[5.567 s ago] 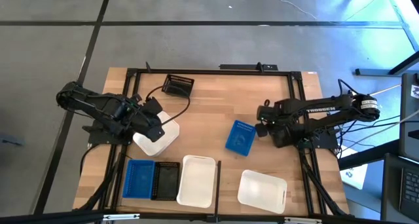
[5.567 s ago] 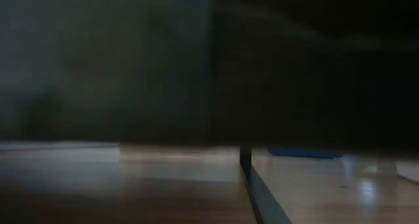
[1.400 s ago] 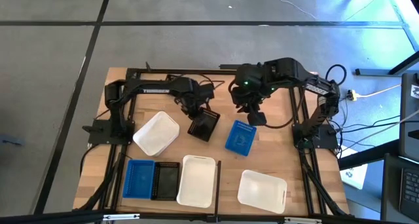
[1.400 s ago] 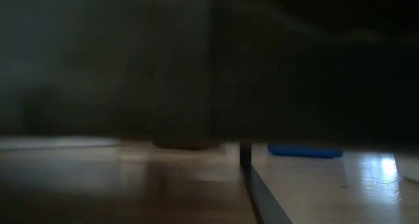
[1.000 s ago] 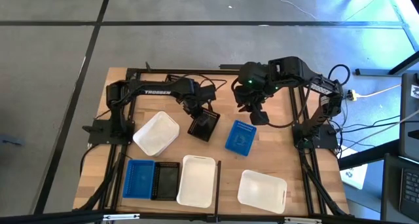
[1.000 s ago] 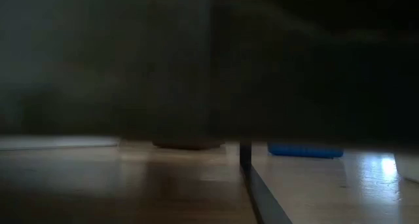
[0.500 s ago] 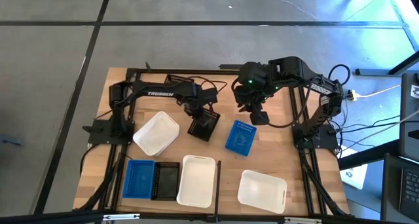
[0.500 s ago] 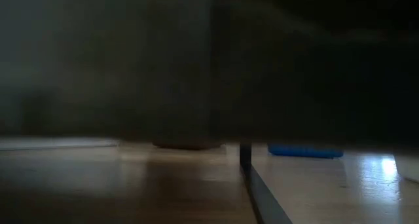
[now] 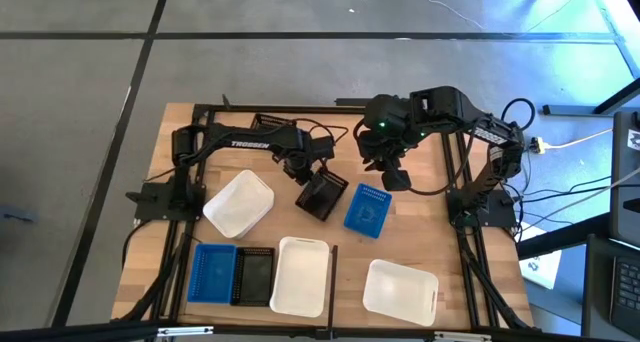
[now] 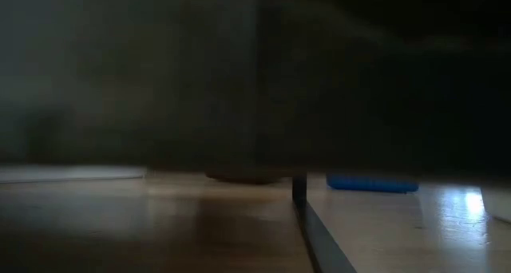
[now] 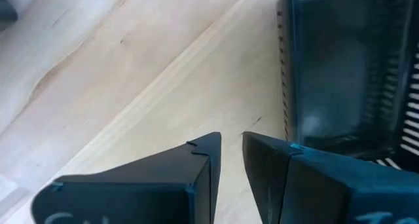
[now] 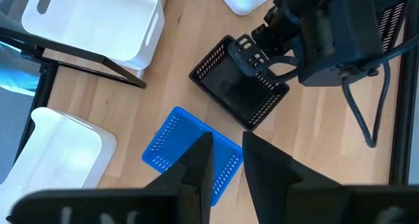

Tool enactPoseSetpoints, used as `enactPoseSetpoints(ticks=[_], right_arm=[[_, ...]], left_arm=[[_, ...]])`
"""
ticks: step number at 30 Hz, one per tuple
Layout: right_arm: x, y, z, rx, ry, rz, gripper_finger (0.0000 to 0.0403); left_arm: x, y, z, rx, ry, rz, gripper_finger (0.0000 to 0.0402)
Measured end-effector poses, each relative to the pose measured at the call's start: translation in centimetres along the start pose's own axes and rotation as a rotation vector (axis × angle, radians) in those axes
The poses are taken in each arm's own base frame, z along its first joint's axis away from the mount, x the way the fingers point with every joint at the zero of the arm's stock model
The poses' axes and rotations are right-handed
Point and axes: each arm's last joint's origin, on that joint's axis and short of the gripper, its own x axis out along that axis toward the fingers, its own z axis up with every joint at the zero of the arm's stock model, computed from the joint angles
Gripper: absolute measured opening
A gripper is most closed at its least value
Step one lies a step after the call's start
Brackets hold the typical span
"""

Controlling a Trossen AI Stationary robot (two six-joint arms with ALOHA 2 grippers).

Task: Stack baskets on shelf by color
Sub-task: Stack the bottom black bin on top of the black bin on the shelf

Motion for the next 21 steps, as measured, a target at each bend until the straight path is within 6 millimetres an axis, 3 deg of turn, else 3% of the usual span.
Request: enactPoseSetpoints(ticks=[21], right_arm=[[0.0,0.0,0.0,0.0,0.0,0.0,0.0081]], left_arm=[[-0.32,-0.54,0.37,-0.003,0.024,-0.155,0.0056]])
